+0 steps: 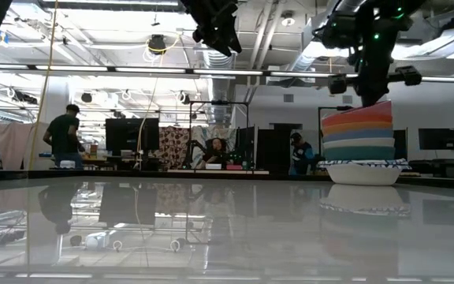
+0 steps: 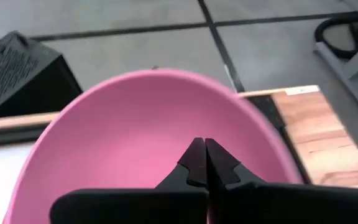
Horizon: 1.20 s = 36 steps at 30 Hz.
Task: Nest bowls inside each other
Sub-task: Stack the pink bowl into the orange bowl
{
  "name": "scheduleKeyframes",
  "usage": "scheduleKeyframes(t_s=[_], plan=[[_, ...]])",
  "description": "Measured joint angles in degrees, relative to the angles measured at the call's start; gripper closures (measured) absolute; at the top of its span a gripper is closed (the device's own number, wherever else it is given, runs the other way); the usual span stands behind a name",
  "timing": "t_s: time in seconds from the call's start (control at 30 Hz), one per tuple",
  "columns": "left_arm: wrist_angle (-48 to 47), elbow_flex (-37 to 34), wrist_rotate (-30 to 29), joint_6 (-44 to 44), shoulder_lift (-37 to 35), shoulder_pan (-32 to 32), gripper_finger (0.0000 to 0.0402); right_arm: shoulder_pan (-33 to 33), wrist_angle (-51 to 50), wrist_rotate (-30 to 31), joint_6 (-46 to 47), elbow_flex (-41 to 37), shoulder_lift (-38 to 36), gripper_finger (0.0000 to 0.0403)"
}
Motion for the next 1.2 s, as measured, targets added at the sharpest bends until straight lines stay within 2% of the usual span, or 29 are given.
scheduleKeyframes(t_s=[0.17,0.43,0.57,0.73,1.07,1.2], plan=[[-1.2,0.0,0.0,0.4,0.0,0.0,0.0118,1.3,0.2,-0.5,0.8,0.9,0.4,0.0399],[-1.5,0.0,0.1,1.5,0.0,0.0,0.0118,2.8,-1.3,7.1,-1.3,4.8,-2.6,0.0399],[-1.5,0.0,1.4,1.7,0.0,0.0,0.0118,-0.1,-6.6,5.8,1.8,4.8,-1.6,0.0399],[-1.5,0.0,1.4,2.9,0.0,0.0,0.0118,-1.8,-13.6,5.4,11.7,4.7,0.8,0.0399],[-1.4,0.0,1.4,4.1,0.0,0.2,0.0118,-1.7,-13.6,3.1,12.6,4.7,6.4,0.0399],[-1.2,0.0,1.4,4.5,0.0,0.7,0.0118,-0.5,-13.5,3.4,12.8,6.1,6.2,0.0399]])
